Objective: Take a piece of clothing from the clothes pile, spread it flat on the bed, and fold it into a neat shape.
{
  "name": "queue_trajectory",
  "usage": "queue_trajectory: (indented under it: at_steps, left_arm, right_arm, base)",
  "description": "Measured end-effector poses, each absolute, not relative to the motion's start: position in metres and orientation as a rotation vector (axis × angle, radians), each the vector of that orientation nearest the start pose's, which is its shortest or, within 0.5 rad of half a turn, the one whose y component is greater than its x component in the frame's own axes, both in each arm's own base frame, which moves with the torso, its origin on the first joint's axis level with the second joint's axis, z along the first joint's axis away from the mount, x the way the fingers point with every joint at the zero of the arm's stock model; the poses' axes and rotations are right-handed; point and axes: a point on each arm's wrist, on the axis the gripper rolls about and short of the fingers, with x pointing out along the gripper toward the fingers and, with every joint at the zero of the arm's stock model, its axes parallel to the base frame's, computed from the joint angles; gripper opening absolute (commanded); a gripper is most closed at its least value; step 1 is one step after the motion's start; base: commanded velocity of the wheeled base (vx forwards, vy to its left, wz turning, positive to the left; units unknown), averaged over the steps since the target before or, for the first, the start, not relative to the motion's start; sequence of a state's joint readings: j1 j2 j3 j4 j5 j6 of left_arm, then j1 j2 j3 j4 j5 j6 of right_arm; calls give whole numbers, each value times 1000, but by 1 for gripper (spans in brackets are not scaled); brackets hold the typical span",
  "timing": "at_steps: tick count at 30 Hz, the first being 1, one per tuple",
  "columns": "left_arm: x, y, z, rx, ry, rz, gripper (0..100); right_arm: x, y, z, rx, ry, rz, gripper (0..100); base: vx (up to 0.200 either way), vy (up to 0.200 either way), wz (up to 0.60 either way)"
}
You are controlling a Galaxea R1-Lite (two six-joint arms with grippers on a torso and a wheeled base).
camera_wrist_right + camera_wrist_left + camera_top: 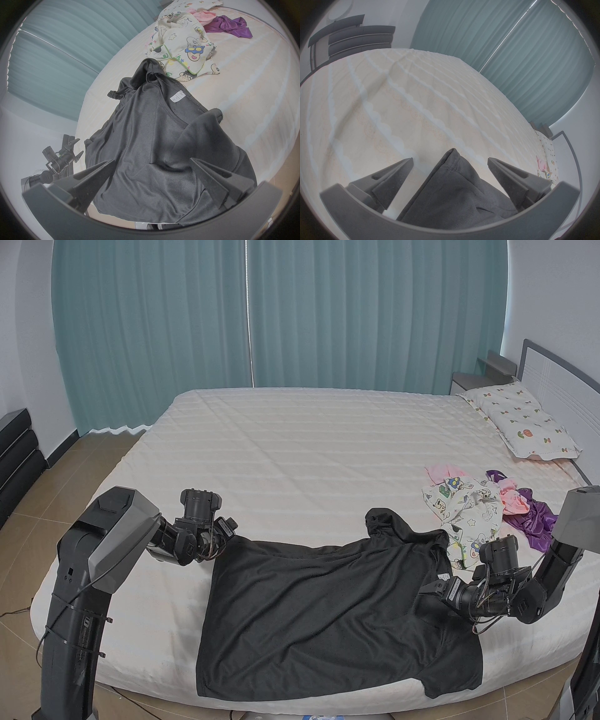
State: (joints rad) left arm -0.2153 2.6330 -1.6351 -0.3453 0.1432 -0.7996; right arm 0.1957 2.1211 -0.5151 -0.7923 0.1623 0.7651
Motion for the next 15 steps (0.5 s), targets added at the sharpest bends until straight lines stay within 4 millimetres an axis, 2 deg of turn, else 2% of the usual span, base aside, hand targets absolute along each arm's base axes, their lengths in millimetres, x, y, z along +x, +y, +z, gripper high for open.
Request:
queue_trajectory:
  at_steps: [7,8,15]
  left_arm:
    - [491,-114,-27,-654,642,166,100]
    - [491,-116,-29,-652,644,164,0]
    - [492,-118,-36,-645,649,170,0]
  right_arm:
    - [291,62,5,707,902,9,100]
    - [291,62,5,707,903,9,100]
    - [292,61,5,710,898,8,100]
  base:
    - [0,0,0]
    - [0,0,0]
    - [0,0,0]
